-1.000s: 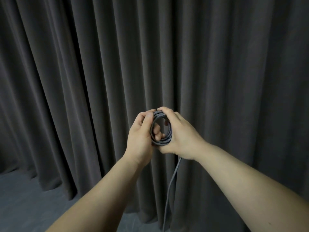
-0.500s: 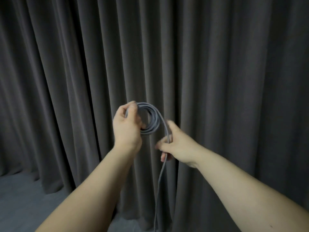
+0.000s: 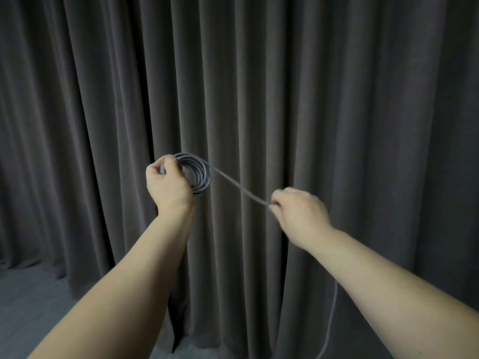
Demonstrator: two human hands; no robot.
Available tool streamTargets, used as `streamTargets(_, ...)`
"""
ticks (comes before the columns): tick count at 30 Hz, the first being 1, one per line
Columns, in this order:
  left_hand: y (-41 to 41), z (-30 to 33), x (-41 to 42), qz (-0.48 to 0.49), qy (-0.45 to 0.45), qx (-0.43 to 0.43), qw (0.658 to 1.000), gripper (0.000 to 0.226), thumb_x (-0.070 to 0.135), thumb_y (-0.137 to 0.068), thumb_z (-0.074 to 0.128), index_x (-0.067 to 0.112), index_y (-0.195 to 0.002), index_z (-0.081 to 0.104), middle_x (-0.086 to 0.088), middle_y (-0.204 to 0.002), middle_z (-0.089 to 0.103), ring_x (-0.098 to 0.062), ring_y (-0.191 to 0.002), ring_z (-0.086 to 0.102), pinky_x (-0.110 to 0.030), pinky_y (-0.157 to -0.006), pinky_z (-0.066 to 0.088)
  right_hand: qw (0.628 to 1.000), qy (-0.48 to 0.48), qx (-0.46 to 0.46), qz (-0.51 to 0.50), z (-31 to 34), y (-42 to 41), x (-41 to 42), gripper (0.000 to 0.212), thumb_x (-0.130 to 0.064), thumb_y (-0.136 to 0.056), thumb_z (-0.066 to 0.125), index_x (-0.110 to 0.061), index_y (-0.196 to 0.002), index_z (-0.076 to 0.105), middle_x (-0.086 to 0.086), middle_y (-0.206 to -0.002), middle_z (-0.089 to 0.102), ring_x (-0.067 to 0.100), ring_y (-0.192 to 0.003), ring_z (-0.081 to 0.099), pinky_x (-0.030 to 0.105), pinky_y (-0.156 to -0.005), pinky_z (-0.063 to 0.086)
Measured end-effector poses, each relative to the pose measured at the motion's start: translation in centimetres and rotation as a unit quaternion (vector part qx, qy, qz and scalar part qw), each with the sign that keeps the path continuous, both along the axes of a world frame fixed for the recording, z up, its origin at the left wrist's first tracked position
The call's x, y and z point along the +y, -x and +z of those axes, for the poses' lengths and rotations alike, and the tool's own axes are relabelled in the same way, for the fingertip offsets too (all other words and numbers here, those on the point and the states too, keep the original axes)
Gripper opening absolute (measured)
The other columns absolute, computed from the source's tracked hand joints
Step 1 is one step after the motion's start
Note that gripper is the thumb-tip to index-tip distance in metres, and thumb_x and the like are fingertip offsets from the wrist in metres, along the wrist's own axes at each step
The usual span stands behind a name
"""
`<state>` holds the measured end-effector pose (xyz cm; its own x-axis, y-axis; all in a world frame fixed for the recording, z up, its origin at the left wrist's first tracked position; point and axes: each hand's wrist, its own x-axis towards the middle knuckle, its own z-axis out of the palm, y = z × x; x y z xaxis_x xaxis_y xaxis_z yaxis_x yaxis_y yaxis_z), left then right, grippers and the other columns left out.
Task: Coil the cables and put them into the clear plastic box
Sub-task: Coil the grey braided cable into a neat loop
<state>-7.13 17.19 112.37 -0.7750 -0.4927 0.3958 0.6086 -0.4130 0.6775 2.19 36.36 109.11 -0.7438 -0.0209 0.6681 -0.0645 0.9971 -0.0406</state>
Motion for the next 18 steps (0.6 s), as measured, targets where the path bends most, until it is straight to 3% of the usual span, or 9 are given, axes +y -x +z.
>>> streamTargets(1, 0.4, -0.1, 0.0, 0.011, 0.052, 0.003, 0.999, 0.012, 0.032, -0.088, 0.056, 0.024, -0.097, 0.058, -0.002, -0.086, 0.062, -0.026, -0.080, 0.065, -0.039, -0.076, 0.055, 0.993, -0.095, -0.065, 0.014, 0.5, 0.1, -1.1, 0.022, -0.033, -0.097, 0.047, -0.017, -0.098, 0.063, 0.002, -0.097, 0.060, 0.029, -0.093, 0.059, 0.032, -0.068, 0.044)
streamTargets(3, 0.5, -0.6, 0.3, 0.011, 0.173, 0.021, 0.985, 0.016, 0.031, -0.090, 0.057, 0.024, -0.104, 0.058, -0.002, -0.104, 0.064, -0.028, -0.102, 0.063, -0.043, -0.093, 0.051, 0.971, -0.166, -0.133, 0.107, 2.0, -0.1, -3.3, 0.025, -0.036, -0.096, 0.048, -0.019, -0.100, 0.066, 0.004, -0.100, 0.064, 0.029, -0.097, 0.060, 0.036, -0.077, 0.049)
streamTargets(6, 0.2, -1.6, 0.6, -0.065, 0.273, 0.052, 0.958, 0.013, 0.029, -0.090, 0.059, 0.024, -0.102, 0.060, -0.006, -0.102, 0.064, -0.024, -0.098, 0.063, -0.041, -0.091, 0.049, 0.963, -0.070, -0.078, 0.247, 4.8, -0.3, -5.2, 0.017, -0.033, -0.090, 0.059, -0.021, -0.090, 0.071, 0.000, -0.090, 0.071, 0.021, -0.087, 0.064, 0.036, -0.079, 0.050)
streamTargets(11, -0.9, -2.0, 0.4, -0.275, 0.200, 0.041, 0.940, 0.013, 0.015, -0.100, 0.048, 0.012, -0.104, 0.060, -0.005, -0.081, 0.062, -0.013, -0.068, 0.057, -0.026, -0.061, 0.045, 0.950, 0.109, -0.047, 0.288, 6.2, 0.9, -5.8, 0.012, -0.023, -0.090, 0.062, -0.025, -0.080, 0.068, -0.012, -0.074, 0.066, 0.004, -0.075, 0.061, 0.021, -0.073, 0.048)
streamTargets(14, -1.3, -2.1, 0.7, -0.322, 0.152, 0.033, 0.934, 0.023, 0.018, -0.101, 0.043, 0.005, -0.109, 0.061, -0.002, -0.069, 0.051, -0.009, -0.054, 0.043, -0.023, -0.052, 0.037, 0.939, 0.180, 0.002, 0.292, 5.4, 2.2, -6.3, 0.012, -0.019, -0.091, 0.062, -0.013, -0.084, 0.070, -0.007, -0.079, 0.067, 0.006, -0.078, 0.061, 0.020, -0.073, 0.046)
streamTargets(18, -1.3, -2.3, 0.7, -0.326, 0.127, 0.024, 0.936, 0.028, 0.017, -0.102, 0.041, -0.001, -0.115, 0.059, 0.000, -0.057, 0.045, -0.009, -0.048, 0.040, -0.022, -0.049, 0.037, 0.930, 0.241, 0.038, 0.274, 4.2, 3.5, -6.8, 0.010, -0.019, -0.089, 0.064, -0.015, -0.082, 0.070, -0.002, -0.081, 0.059, 0.008, -0.075, 0.059, 0.021, -0.072, 0.044)
